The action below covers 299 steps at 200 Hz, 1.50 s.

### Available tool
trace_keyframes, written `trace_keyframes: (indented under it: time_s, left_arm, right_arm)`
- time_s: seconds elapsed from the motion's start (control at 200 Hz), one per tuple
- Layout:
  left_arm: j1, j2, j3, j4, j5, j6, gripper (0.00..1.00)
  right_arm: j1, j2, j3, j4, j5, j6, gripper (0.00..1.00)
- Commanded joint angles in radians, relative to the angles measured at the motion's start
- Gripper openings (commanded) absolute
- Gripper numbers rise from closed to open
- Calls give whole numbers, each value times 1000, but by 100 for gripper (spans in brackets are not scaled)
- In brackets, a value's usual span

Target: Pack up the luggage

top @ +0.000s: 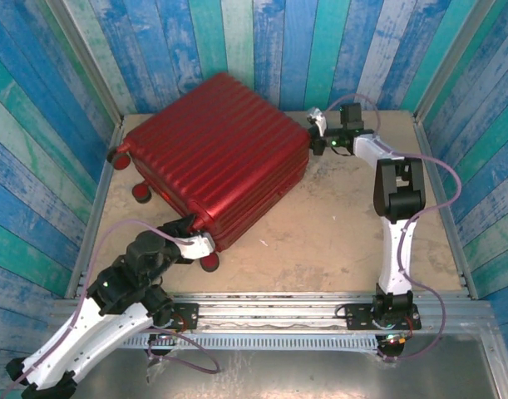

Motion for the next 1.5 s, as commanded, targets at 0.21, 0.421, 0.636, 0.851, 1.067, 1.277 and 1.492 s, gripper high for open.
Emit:
trace_keyframes:
  time_s: [0.21, 0.421, 0.636, 0.851, 1.067, 1.277, 1.492]
  left_arm:
    - [-16, -115, -11, -88, 239, -11, 0]
    - [-16, -109, -38, -99, 331, -44, 0]
    - [-16, -160, -77, 25, 214, -136, 98]
    - [-16, -163, 44, 182, -88, -478, 93]
    - [-16, 101, 417, -56, -721, -1056, 93]
    - [21, 621, 756, -833, -896, -1813, 93]
    - [349, 615, 621, -460, -400, -1568, 95]
  right_arm:
    - [14, 98, 115, 201, 194, 169, 0]
    - [21, 216, 286, 198, 120, 289, 0]
    - [32, 212, 268, 197, 115, 300, 0]
    - [34, 179, 297, 74, 180, 379, 58]
    - [30, 34, 215, -29, 399, 398, 69]
    - [34, -7, 267, -146, 423, 411, 61]
    - [59, 92, 474, -292, 265, 388, 57]
